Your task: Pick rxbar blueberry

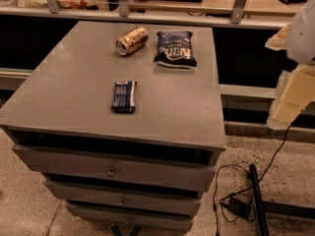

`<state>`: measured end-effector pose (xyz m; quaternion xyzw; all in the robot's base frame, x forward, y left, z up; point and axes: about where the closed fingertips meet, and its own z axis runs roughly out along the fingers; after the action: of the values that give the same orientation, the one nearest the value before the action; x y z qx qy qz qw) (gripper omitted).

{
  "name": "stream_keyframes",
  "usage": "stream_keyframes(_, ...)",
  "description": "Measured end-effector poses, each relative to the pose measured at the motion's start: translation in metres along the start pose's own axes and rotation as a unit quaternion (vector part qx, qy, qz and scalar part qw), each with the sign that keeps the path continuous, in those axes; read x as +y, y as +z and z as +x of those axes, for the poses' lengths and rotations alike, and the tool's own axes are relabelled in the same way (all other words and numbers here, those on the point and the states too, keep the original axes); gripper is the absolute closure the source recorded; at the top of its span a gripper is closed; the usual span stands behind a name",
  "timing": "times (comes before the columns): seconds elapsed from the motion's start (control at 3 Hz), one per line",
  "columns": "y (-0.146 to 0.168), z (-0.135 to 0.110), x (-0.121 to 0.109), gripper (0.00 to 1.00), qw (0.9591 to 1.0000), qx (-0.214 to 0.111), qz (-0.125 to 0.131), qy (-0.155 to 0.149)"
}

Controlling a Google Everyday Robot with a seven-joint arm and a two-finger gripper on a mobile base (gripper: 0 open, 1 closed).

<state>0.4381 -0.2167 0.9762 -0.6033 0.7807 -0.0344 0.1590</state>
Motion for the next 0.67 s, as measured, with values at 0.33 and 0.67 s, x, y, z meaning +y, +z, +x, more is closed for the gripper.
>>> stream_keyframes(0.33,0.0,0.0,0.0,0.0,1.0,0.0,0.0,0.0)
stream_keyframes(0.67,0.003,-0.015,0.008,0.0,0.9992,-0.036,-0.015,0.007)
